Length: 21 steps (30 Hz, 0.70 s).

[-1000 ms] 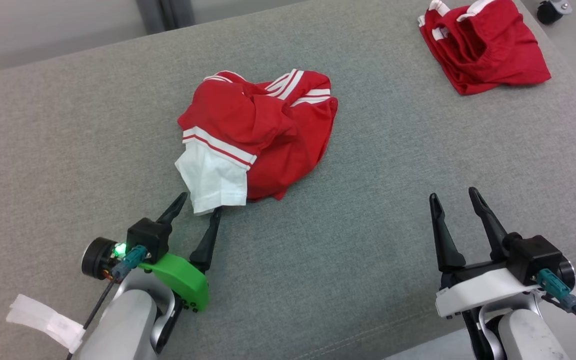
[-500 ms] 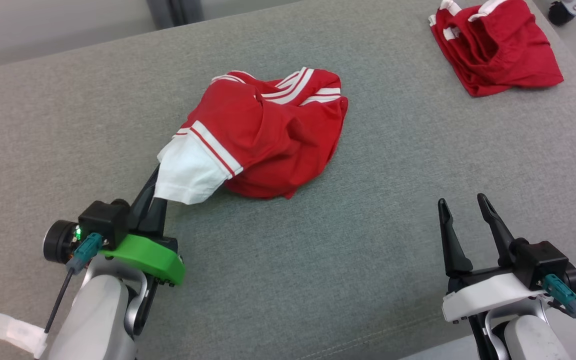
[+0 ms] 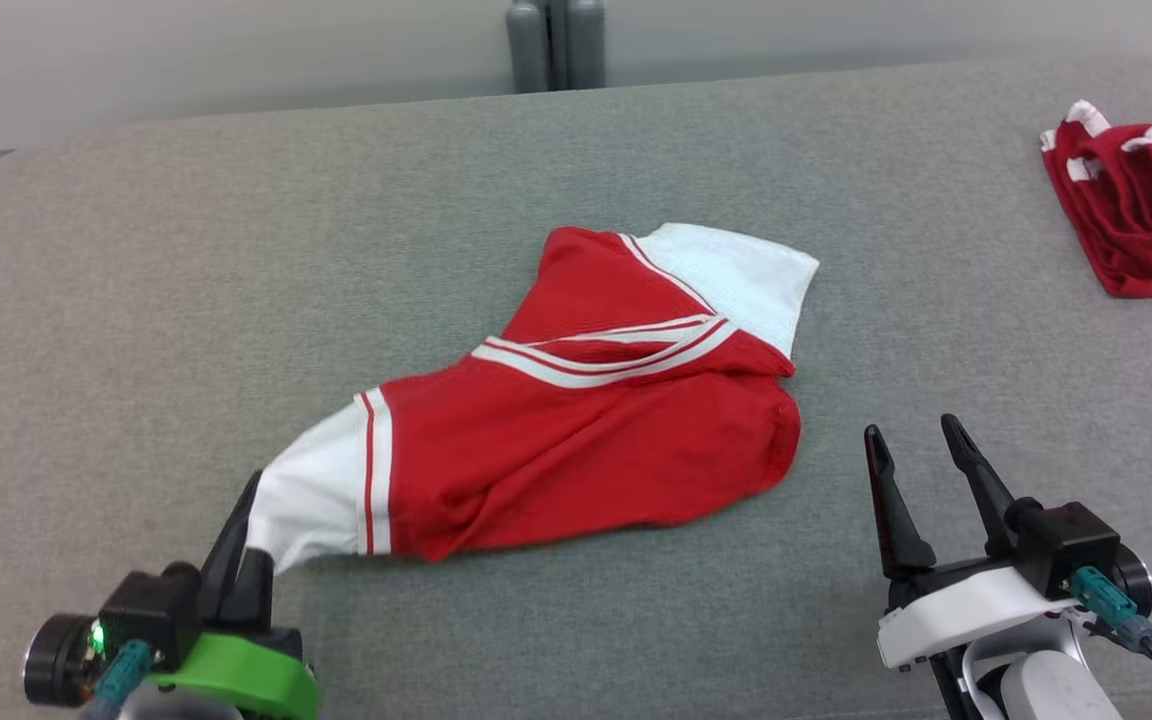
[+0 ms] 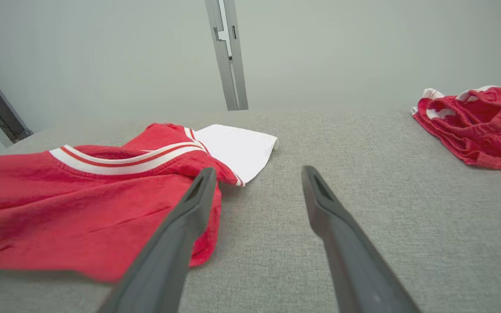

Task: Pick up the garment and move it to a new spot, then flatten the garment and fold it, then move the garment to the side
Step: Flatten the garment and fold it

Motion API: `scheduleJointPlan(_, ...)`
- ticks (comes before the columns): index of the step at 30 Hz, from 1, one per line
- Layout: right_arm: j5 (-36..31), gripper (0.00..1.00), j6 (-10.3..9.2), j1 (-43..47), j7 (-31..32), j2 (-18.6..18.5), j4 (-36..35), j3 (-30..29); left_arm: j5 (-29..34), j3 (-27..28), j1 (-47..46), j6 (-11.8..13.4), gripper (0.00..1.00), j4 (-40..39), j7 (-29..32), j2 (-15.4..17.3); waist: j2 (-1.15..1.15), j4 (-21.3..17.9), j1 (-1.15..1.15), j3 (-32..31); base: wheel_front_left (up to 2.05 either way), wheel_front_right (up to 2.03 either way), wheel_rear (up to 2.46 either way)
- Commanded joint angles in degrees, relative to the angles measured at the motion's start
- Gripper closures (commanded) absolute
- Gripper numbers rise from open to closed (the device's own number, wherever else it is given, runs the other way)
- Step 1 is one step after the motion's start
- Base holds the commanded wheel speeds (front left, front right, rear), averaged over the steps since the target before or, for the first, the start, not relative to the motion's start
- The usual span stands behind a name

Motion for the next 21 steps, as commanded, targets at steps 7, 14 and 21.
scheduleJointPlan(7,0.3,0.0,-0.08,1.0,-0.3,-0.6,0.9,-0.2,-2.3,1.2,5.9,1.4,0.0,3.4,0.0,-0.7,0.0,5.9,0.0,-1.9,0.0,0.0,0.0)
scheduleJointPlan(14,0.5,0.0,-0.08,1.3,-0.3,-0.8,1.3,-0.1,-3.0,4.3,6.8,2.2,0.0,4.7,-0.1,0.5,0.0,6.9,0.0,-3.9,0.0,0.0,0.0)
scheduleJointPlan(21,0.8,0.0,-0.08,2.4,-0.3,-0.8,1.5,-0.4,-3.3,8.1,9.3,3.4,0.0,2.7,-0.1,1.6,0.0,6.9,0.0,-5.3,0.0,0.0,0.0)
